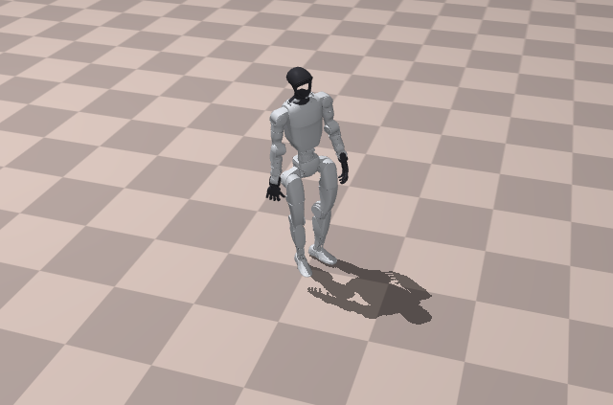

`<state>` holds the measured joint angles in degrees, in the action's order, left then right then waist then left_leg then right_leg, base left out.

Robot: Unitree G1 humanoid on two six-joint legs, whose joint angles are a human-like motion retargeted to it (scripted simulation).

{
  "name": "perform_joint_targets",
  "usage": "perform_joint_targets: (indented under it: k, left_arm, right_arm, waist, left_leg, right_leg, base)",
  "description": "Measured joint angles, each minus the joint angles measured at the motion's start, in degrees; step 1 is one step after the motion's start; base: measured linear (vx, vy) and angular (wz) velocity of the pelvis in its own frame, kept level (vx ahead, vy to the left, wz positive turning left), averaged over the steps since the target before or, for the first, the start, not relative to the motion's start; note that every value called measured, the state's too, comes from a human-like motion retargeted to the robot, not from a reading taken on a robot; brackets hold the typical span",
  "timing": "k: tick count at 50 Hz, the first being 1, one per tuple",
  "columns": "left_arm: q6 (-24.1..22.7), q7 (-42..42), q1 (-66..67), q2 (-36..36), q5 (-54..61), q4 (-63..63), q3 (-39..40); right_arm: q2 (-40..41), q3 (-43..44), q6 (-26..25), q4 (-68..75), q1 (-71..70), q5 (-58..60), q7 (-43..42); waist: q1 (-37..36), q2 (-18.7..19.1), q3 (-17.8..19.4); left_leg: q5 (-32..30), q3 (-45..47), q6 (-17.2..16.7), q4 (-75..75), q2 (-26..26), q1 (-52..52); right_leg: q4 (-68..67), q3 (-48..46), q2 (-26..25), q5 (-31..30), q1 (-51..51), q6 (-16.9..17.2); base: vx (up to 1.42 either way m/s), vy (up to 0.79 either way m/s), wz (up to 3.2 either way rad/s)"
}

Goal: Upper body actions

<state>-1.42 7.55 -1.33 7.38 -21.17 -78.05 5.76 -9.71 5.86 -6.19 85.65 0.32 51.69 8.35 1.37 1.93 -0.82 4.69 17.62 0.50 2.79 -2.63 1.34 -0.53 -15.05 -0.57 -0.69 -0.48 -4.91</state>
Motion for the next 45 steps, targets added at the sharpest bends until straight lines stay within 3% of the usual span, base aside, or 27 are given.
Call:
perform_joint_targets:
  k: [5, 10, 14, 18, 26, 35, 45]
  left_arm:
    - [2.2, 4.7, -3.1, -2.6, 10.0, -15.0, 3.9]
    - [3.0, 4.8, -2.0, -5.9, 17.4, -18.2, 4.7]
    - [2.3, -0.3, -0.9, -8.3, 14.8, -17.2, 1.1]
    - [5.7, -5.9, -0.5, -9.1, 9.9, -15.6, -0.5]
    - [11.3, -0.3, -2.1, -7.0, 8.0, -14.1, -1.4]
    - [11.7, -2.3, -3.1, -6.8, 10.3, -13.8, 0.2]
    - [12.1, -2.1, -3.0, -7.0, 9.9, -14.7, -0.1]
  right_arm:
    - [0.4, -0.5, 0.3, -0.4, -0.1, 0.2, -0.4]
    - [0.8, -1.5, 2.6, -0.7, -0.5, 0.5, -0.9]
    - [0.9, -1.9, 5.0, -0.8, -1.0, -1.1, -1.3]
    - [1.4, -1.9, 6.1, -1.1, -1.1, -2.4, -0.4]
    - [1.7, -2.1, 6.4, -1.3, -0.8, -2.8, 0.7]
    - [1.5, -1.2, 1.3, -0.6, -0.9, -0.1, 0.9]
    - [1.3, -0.5, 0.5, 0.4, -0.5, 0.0, 0.7]
  waist:
    - [-0.3, -0.2, -0.2]
    - [-0.4, -0.1, -0.7]
    - [1.4, 0.4, -0.7]
    - [1.6, 0.2, -0.9]
    - [-0.5, 0.0, -1.7]
    - [-0.6, 0.1, -2.1]
    - [-2.9, 0.1, -2.7]
  left_leg:
    - [-0.1, -0.2, 0.2, 0.2, 0.1, 0.4]
    - [-0.1, 0.2, 0.2, -0.2, 0.1, 0.5]
    - [0.3, -1.7, 1.0, -1.6, -1.2, -1.1]
    - [0.1, -1.7, 0.3, -1.3, -0.8, -1.1]
    - [-0.1, -0.3, 0.1, -0.3, 0.0, 0.4]
    - [0.0, -0.5, 0.2, -0.3, -0.3, 0.2]
    - [0.5, 2.1, 0.1, -0.4, 0.0, -0.2]
  right_leg:
    - [0.1, -0.3, -0.1, 0.0, 0.0, 0.0]
    - [0.1, 0.1, -0.2, -0.1, -0.4, 0.0]
    - [0.5, -1.7, -0.4, -0.1, -0.2, -0.1]
    - [0.4, -1.7, -0.1, 0.0, 0.1, 0.0]
    - [0.5, -0.3, -0.2, 0.0, -0.1, 0.0]
    - [0.5, -0.5, -0.2, 0.3, 0.3, -0.1]
    - [0.9, 2.1, -0.9, 0.7, 0.8, -0.3]
  base:
    - [0.0, 0.0, 0.0]
    - [0.0, 0.0, 0.0]
    - [0.01, 0.0, 0.4]
    - [0.0, 0.0, 0.0]
    - [0.0, 0.0, -0.17]
    - [0.0, 0.0, 0.0]
    - [0.01, 0.0, -0.19]
